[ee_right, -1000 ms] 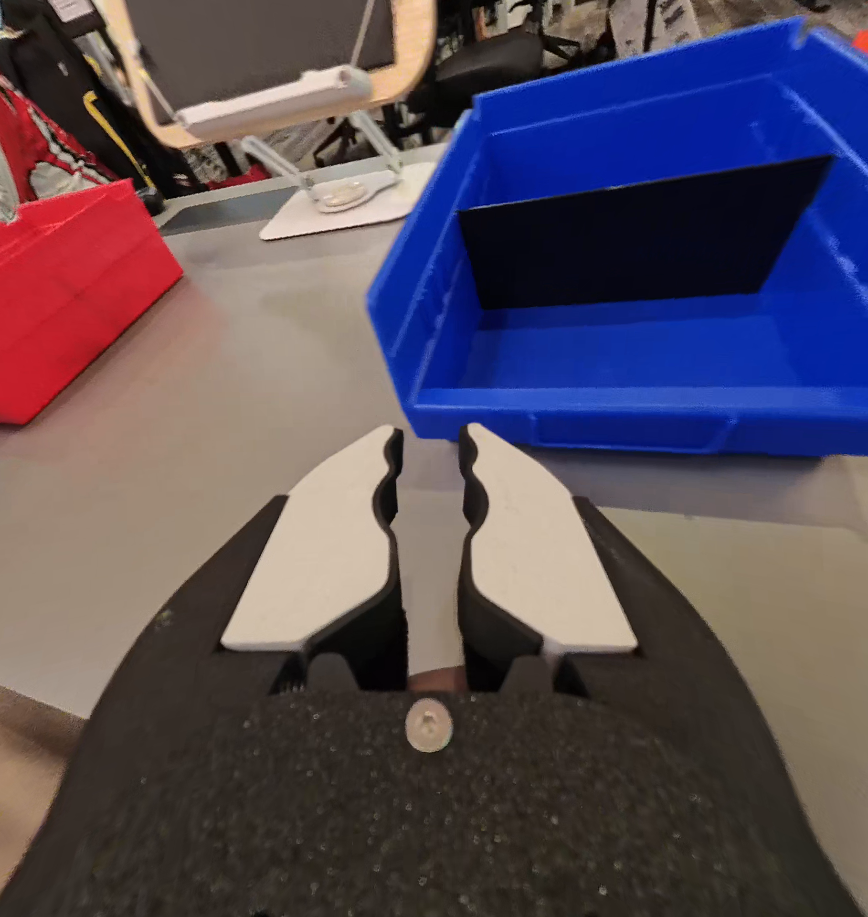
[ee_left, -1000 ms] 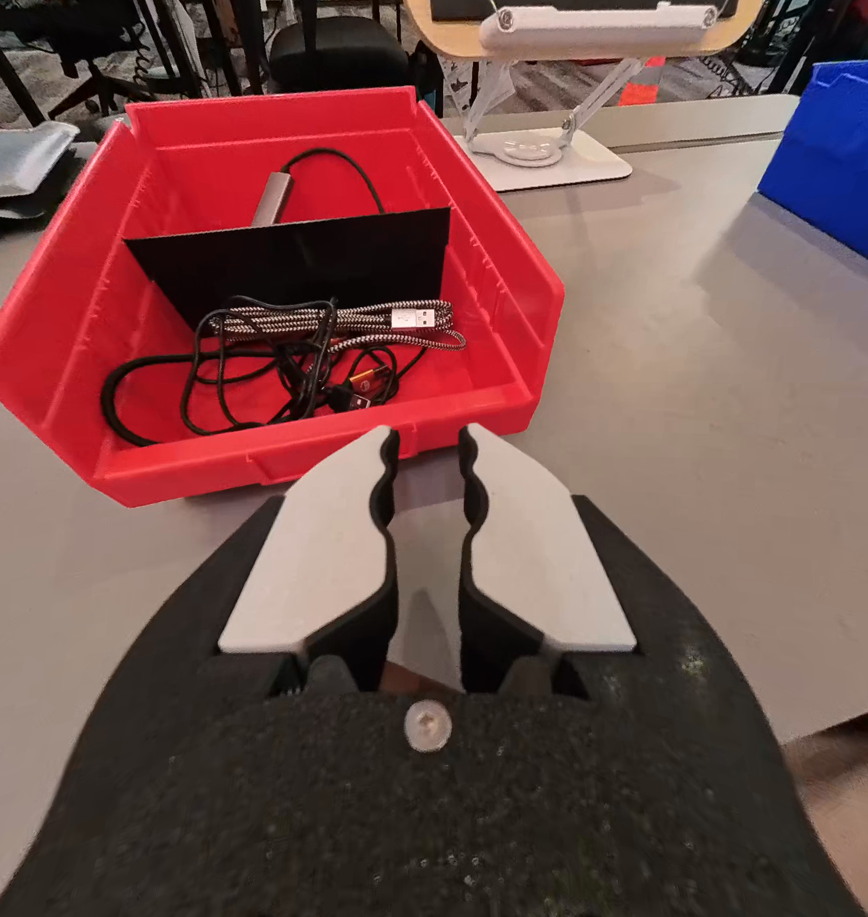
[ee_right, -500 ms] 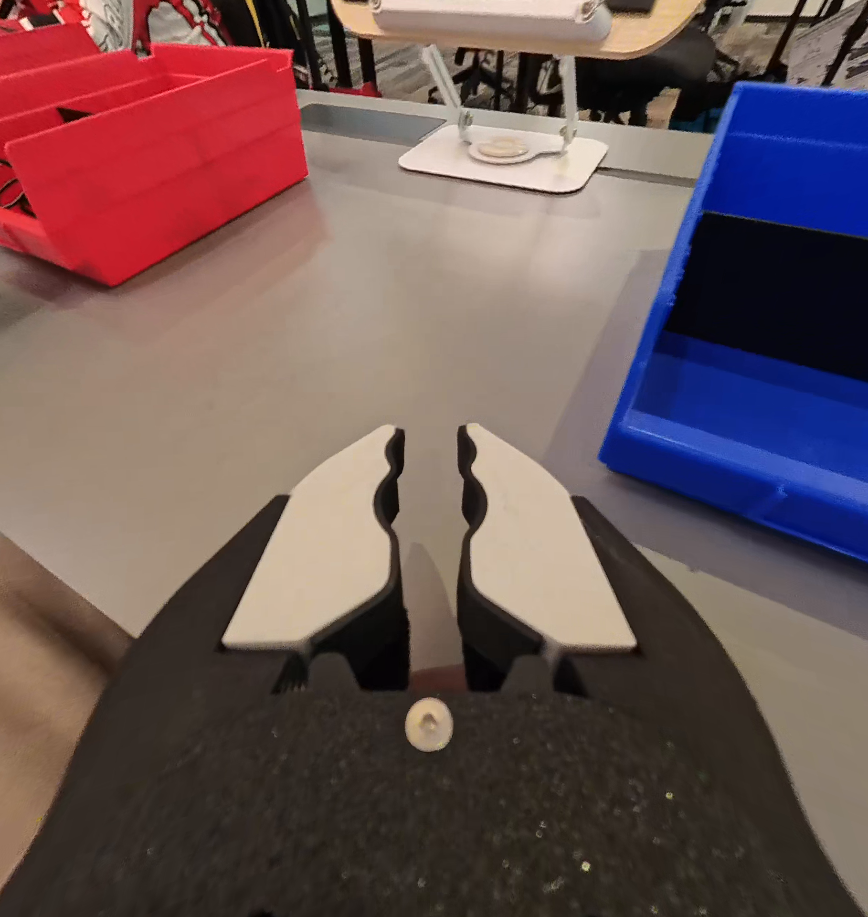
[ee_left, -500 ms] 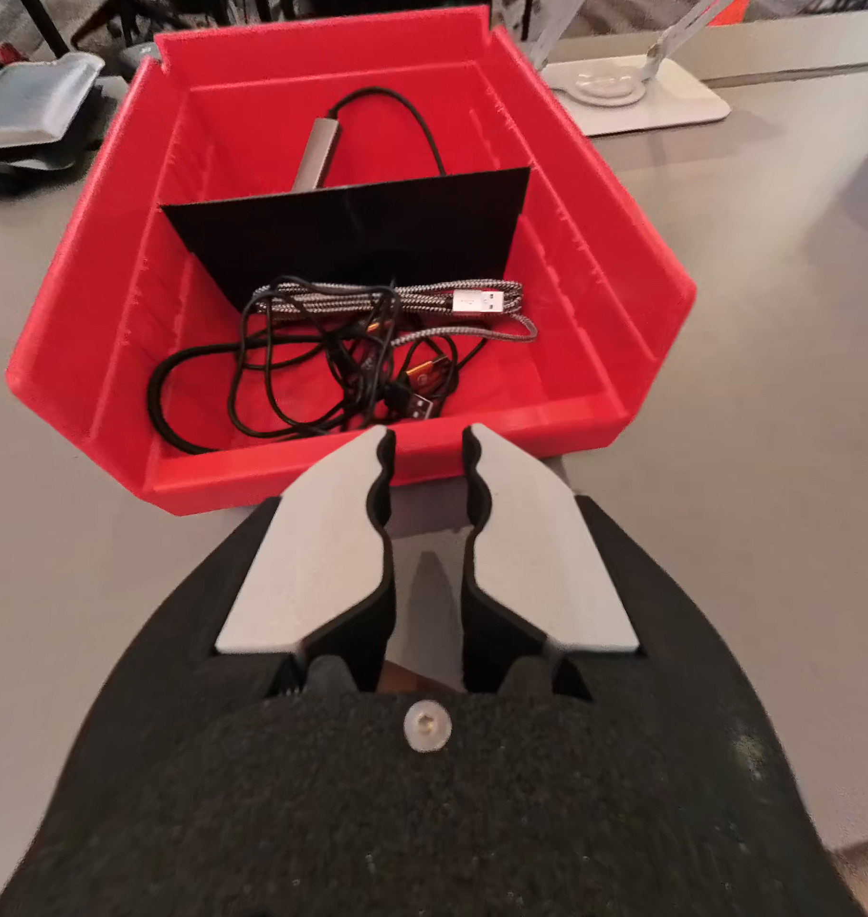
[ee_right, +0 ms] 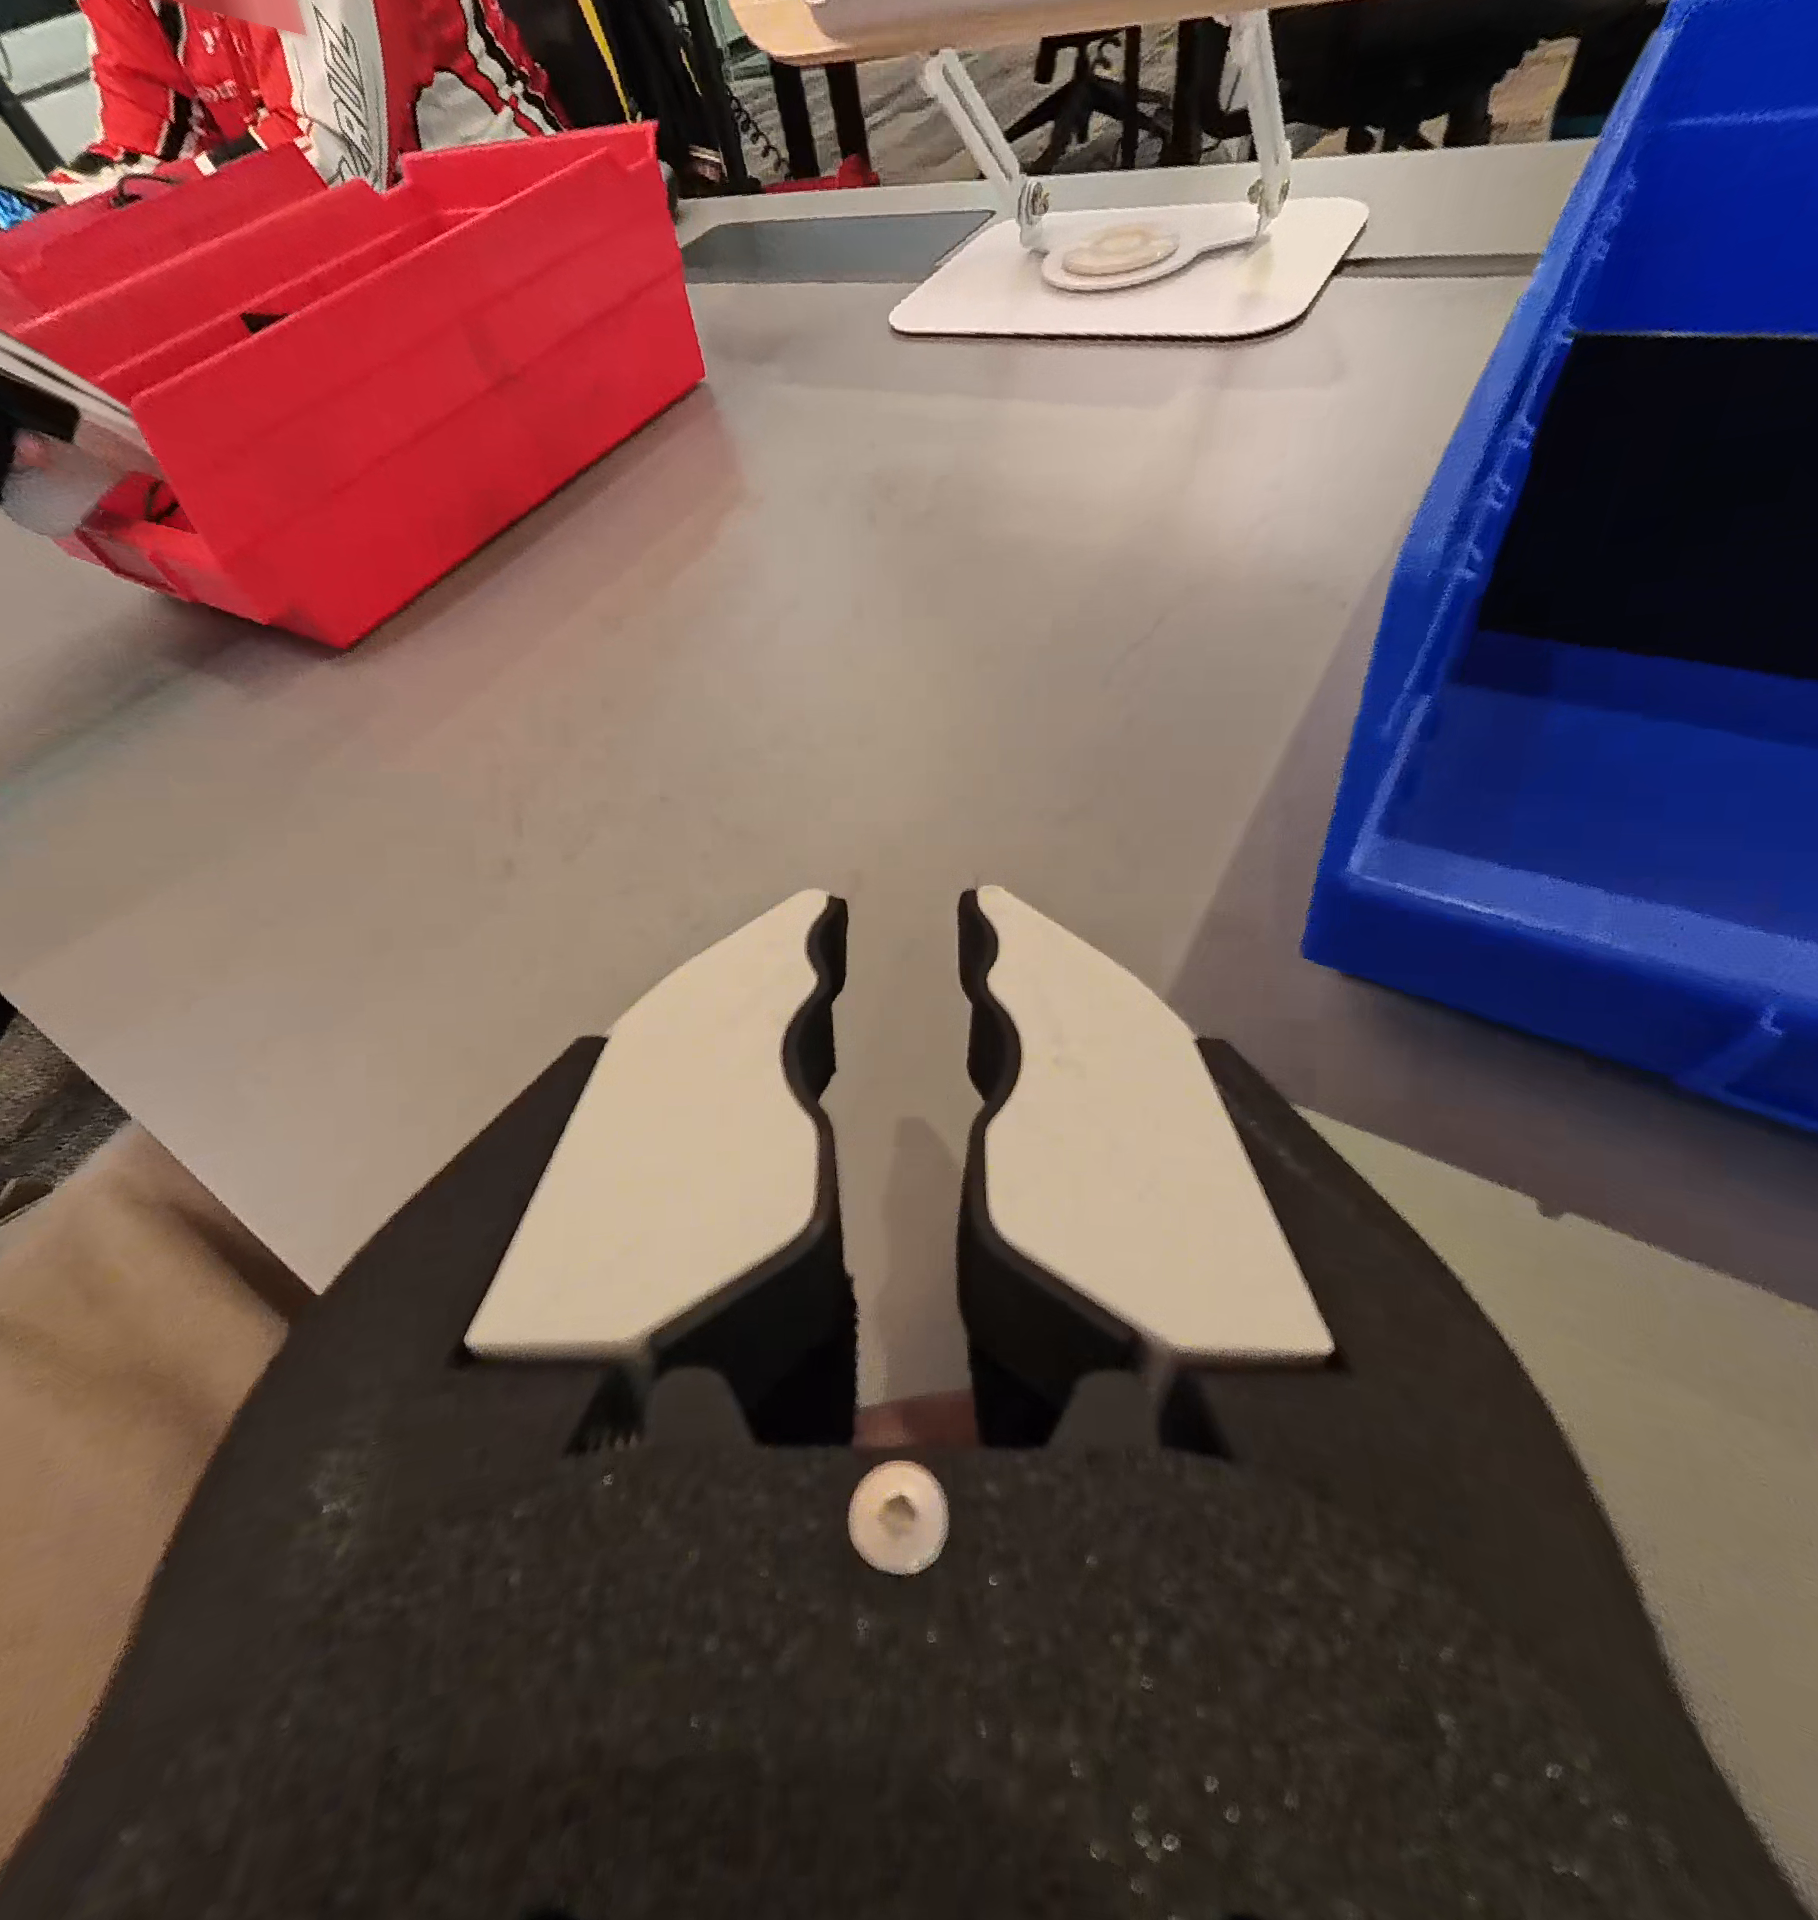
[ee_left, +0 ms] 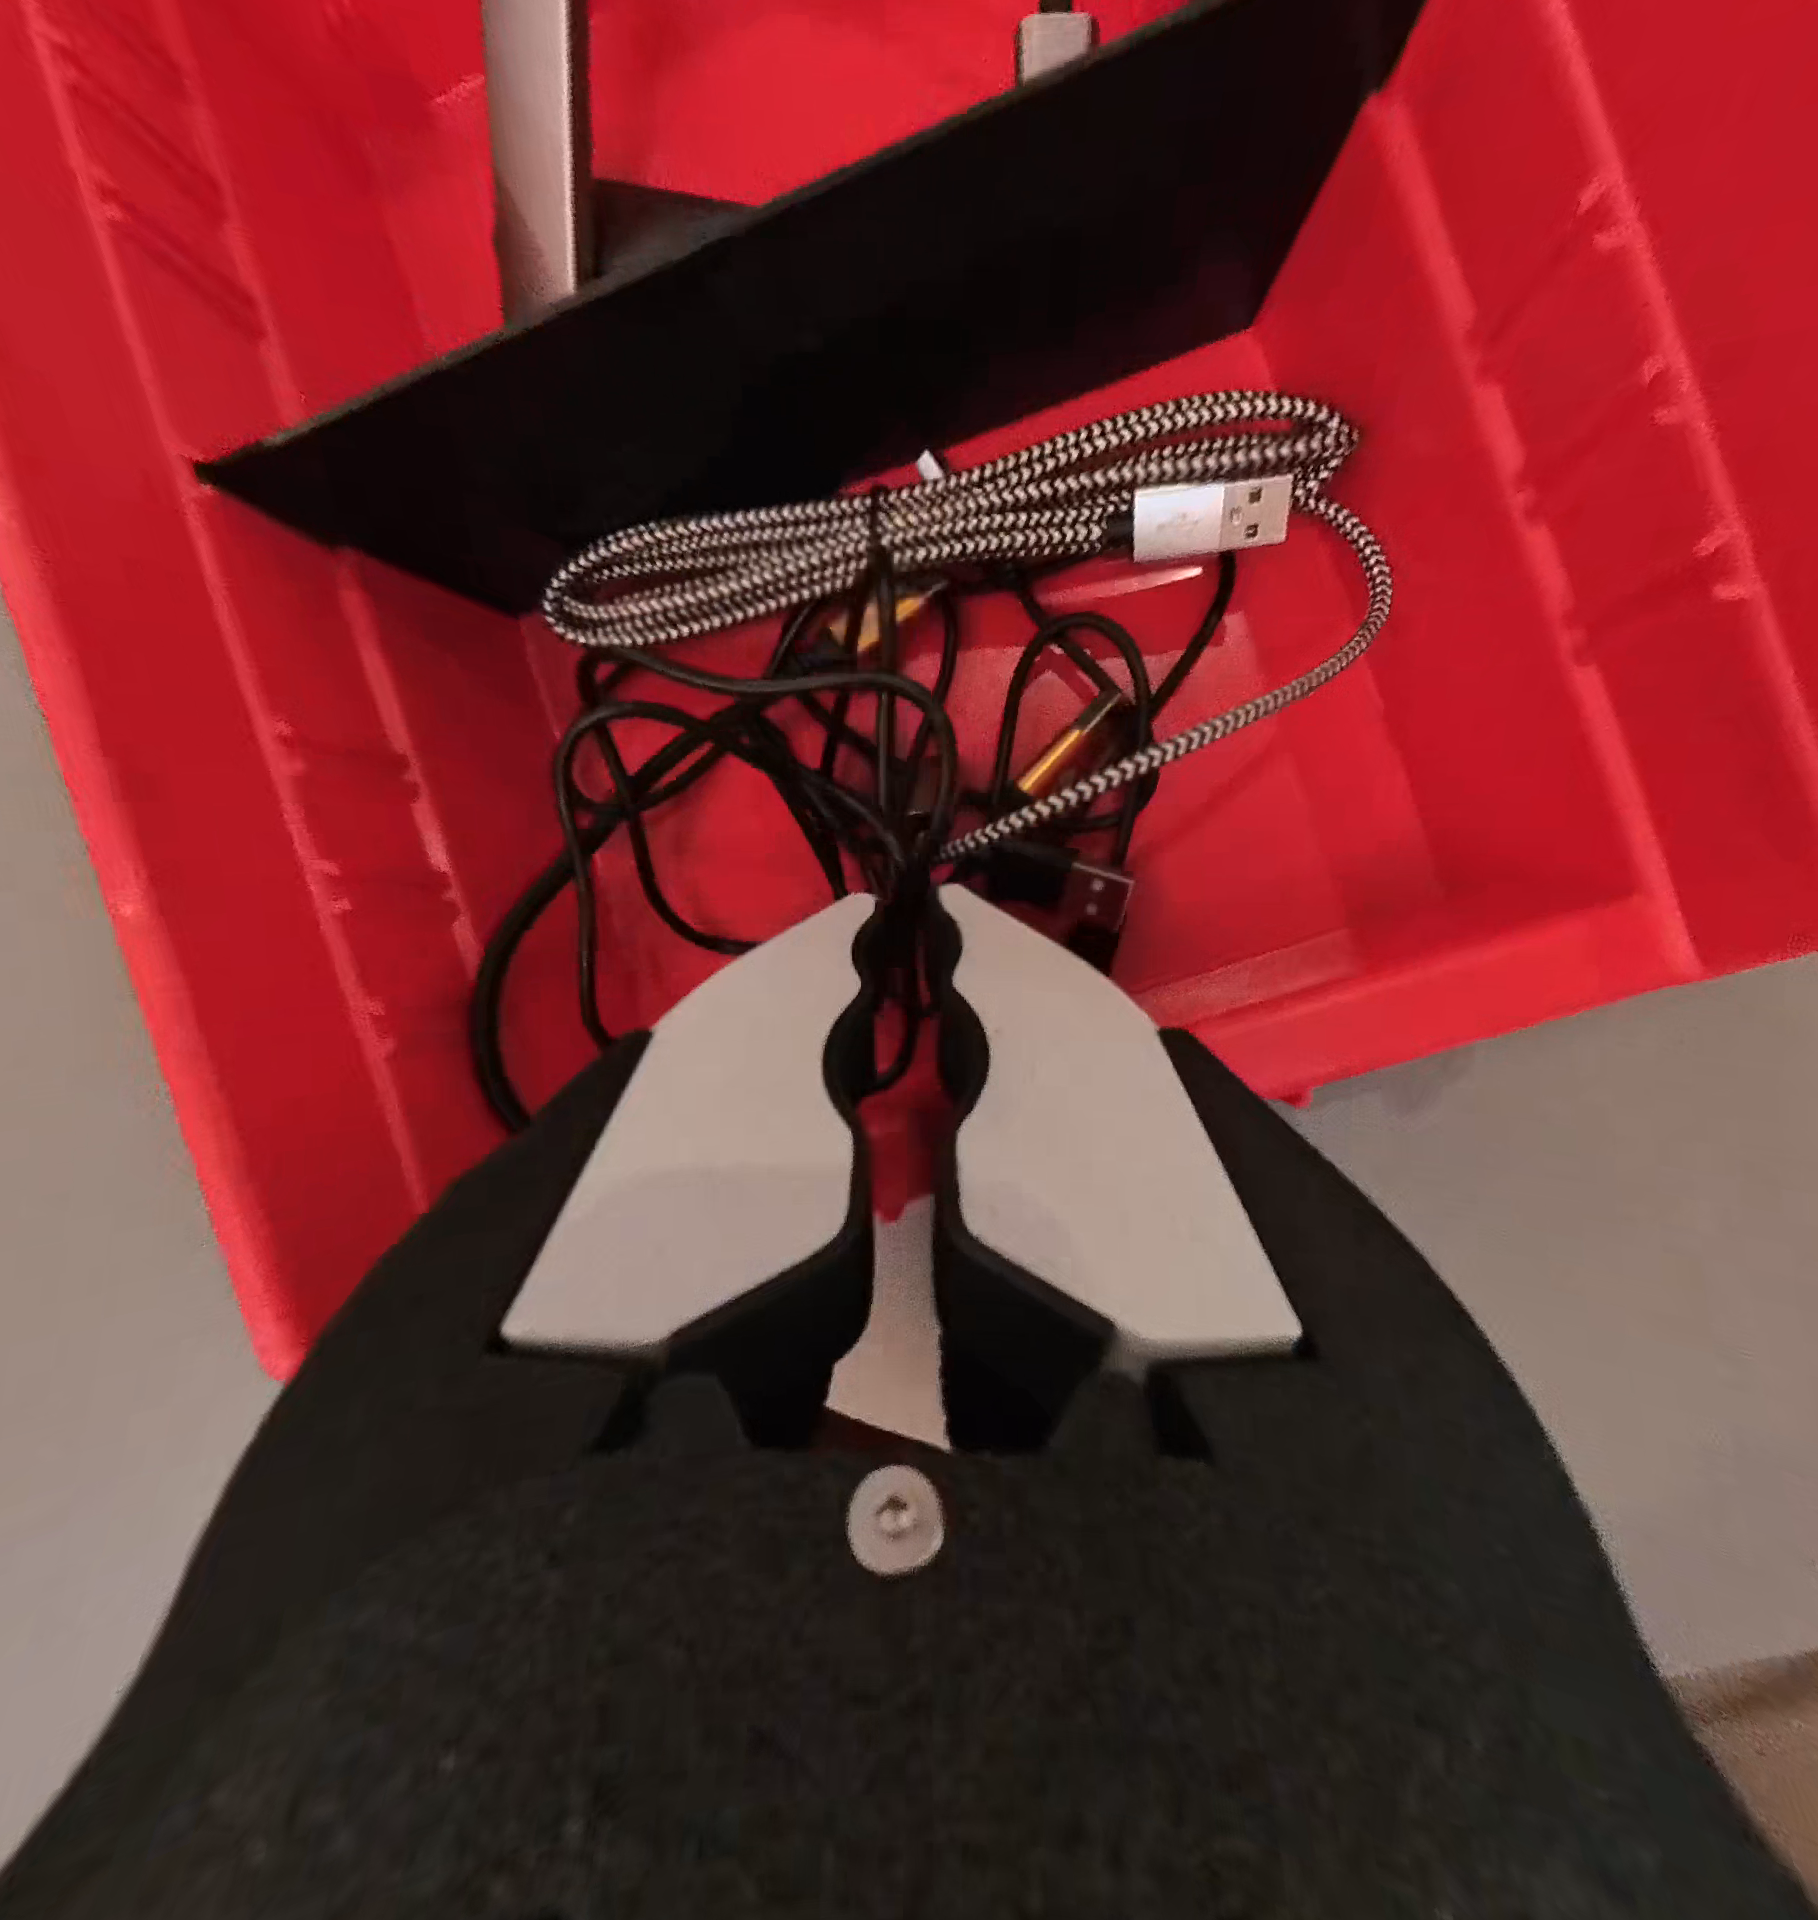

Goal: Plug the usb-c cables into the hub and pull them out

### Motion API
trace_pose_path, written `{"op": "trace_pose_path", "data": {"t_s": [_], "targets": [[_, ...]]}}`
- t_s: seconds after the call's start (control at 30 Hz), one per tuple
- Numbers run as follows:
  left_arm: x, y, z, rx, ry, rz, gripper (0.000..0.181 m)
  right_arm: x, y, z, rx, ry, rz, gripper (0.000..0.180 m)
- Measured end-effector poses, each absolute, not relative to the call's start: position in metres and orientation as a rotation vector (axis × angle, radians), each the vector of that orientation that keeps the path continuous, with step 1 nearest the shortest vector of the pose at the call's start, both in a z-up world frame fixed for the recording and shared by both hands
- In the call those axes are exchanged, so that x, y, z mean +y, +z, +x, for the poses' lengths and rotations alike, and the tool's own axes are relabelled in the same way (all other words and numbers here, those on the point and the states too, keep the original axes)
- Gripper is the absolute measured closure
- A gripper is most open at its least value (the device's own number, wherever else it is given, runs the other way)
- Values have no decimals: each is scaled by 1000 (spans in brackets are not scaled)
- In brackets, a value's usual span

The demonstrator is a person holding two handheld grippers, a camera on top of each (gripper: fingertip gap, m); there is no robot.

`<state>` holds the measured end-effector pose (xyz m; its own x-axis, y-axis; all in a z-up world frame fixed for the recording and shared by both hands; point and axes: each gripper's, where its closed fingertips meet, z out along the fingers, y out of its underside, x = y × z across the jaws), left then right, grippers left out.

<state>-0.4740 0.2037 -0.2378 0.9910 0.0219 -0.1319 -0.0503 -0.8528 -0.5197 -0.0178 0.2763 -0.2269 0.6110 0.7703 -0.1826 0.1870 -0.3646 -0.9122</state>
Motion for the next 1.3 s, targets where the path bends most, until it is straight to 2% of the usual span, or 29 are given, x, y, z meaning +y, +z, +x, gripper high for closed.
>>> {"op": "trace_pose_path", "data": {"t_s": [0.17, 0.47, 0.6, 0.7, 0.87, 1.13, 1.3], "targets": [[200, -190, -490, -9, 366, -2437, 177, 278, -226, -17, -755, 776, -1878, 160], [199, -57, -530, -92, 646, -2029, 177, 279, -223, -14, -732, 791, -1874, 160], [220, 1, -481, -8, 402, -1829, 179, 279, -221, -12, -728, 784, -1869, 160], [240, 14, -421, 117, 210, -1763, 180, 280, -221, -11, -729, 771, -1868, 160], [270, -26, -302, 383, -1, -1785, 179, 280, -220, -9, -730, 754, -1865, 160], [280, -196, -175, 647, -113, -1996, 179, 281, -224, 0, -738, 719, -1875, 160], [251, -239, -127, 754, -241, -2078, 179, 281, -224, 4, -741, 701, -1877, 160]]}}
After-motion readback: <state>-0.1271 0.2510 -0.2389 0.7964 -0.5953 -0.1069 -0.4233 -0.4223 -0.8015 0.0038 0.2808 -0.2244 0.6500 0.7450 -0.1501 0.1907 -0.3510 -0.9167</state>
